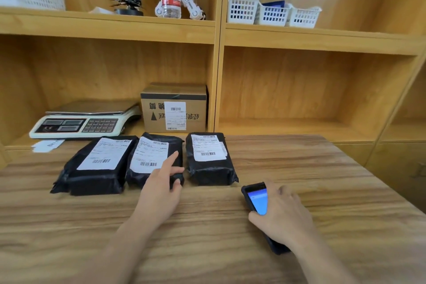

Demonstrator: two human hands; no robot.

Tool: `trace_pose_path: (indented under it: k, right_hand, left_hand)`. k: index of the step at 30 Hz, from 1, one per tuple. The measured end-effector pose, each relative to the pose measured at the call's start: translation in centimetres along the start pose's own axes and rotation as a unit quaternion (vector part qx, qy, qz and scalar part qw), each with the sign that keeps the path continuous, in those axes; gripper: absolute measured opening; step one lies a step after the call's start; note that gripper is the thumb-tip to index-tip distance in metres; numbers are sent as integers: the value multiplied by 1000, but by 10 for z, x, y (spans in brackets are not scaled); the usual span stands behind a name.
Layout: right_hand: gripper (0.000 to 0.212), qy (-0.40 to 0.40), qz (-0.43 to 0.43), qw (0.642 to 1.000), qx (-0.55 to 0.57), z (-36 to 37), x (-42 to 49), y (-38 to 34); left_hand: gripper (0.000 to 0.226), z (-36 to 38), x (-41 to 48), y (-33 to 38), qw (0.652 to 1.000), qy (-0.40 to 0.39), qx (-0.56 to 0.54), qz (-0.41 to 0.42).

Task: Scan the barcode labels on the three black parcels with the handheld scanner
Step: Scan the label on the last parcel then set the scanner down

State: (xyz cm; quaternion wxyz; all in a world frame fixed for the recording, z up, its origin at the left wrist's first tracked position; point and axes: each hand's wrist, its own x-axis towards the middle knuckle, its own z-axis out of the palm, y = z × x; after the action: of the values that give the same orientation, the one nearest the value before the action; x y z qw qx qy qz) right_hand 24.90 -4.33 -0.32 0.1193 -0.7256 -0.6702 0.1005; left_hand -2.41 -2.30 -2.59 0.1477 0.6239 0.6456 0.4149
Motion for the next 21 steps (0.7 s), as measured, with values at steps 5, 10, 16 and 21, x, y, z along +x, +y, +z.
trace_pose_path:
  k: [5, 10, 16, 21]
  right_hand:
    - [103, 3, 6, 999, -37, 13, -2, 6]
    - [103, 16, 15, 999, -47, 19, 2, 6]
    - [101, 15, 31, 998, -53, 22, 5, 10]
    - [98, 18, 31, 998, -52, 26, 5, 12]
  left_hand:
    - [71, 2, -3, 1, 1000, -2, -15, 7]
    - [70, 4, -5, 2, 1000, -6, -22, 5]
    - [65, 6, -5, -1, 998, 7, -55, -13]
    - [63, 8, -4, -2, 998, -1, -54, -26]
